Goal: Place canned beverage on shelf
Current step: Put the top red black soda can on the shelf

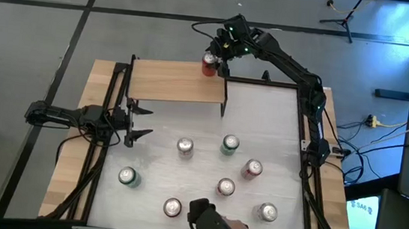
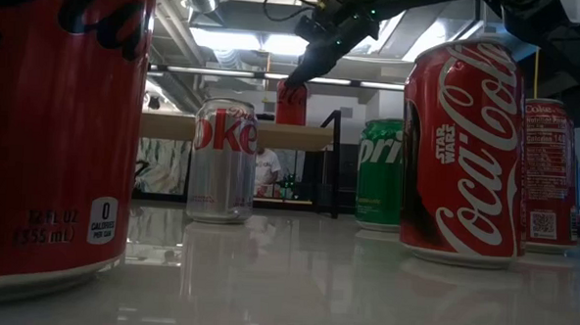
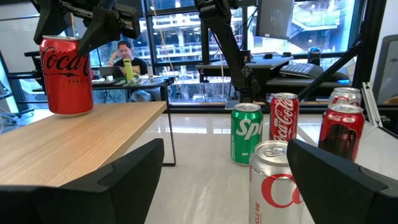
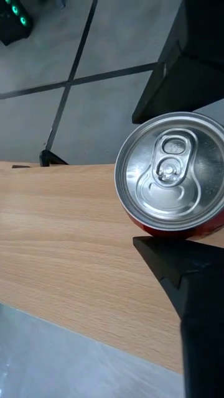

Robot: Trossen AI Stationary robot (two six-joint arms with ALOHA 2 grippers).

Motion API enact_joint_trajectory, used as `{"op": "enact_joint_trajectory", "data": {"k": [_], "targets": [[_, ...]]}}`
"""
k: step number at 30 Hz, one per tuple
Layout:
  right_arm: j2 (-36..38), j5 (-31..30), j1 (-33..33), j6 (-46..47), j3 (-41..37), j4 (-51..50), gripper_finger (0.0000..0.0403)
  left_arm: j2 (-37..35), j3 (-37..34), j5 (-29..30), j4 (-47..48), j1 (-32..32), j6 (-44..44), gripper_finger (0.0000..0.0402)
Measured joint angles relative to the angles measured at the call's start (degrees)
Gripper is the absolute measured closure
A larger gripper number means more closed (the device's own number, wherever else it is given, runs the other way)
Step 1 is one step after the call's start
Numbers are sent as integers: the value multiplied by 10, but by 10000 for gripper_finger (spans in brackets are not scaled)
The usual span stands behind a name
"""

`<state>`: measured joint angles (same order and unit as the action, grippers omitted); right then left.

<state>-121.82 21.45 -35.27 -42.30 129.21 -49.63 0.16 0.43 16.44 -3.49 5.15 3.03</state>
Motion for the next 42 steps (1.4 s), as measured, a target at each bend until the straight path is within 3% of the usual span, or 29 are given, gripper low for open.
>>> {"op": "enact_joint_trajectory", "data": {"k": [35, 42], "targets": [[0, -7, 0, 22, 0, 1, 128, 0, 0, 0, 0, 0, -1, 72], [-2, -12, 0, 20, -1, -5, 63, 0, 0, 0, 0, 0, -1, 72]]}}
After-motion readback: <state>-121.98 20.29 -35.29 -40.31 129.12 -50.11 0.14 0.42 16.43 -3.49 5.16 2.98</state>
